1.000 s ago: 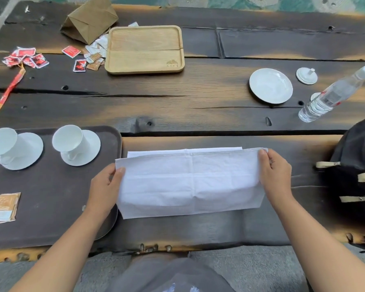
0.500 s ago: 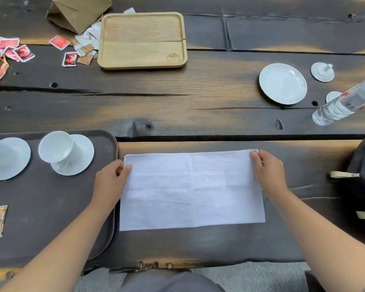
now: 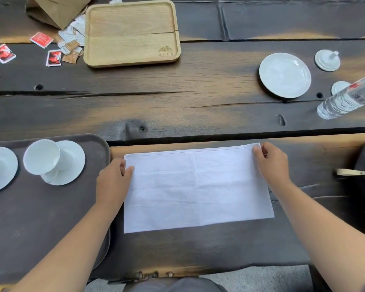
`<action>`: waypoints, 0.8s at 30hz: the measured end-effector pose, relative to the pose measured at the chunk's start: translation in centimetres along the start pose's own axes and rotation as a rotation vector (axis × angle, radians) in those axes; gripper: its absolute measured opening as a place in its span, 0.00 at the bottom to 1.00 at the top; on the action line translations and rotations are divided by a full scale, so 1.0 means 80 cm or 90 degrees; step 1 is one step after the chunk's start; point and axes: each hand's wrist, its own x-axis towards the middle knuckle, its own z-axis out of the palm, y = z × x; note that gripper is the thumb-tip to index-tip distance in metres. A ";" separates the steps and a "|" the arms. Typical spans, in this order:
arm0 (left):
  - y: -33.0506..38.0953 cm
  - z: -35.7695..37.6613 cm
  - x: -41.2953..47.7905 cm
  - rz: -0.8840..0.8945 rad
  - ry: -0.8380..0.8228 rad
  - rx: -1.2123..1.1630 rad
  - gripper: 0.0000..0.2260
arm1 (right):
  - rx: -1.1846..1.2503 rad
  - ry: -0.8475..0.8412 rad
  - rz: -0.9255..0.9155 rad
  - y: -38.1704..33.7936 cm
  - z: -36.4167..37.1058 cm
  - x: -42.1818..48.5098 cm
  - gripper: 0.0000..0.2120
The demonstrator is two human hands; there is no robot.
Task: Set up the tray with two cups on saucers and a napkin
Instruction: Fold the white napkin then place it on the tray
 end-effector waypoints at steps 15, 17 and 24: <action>0.011 0.007 -0.017 0.025 0.032 0.004 0.11 | 0.109 0.018 0.058 0.015 -0.015 -0.023 0.02; 0.021 0.011 -0.020 0.059 0.013 0.018 0.11 | 0.120 0.016 0.069 0.019 -0.019 -0.032 0.03; 0.097 0.047 -0.016 0.167 -0.045 0.076 0.09 | 0.135 0.040 0.112 0.035 -0.025 -0.084 0.05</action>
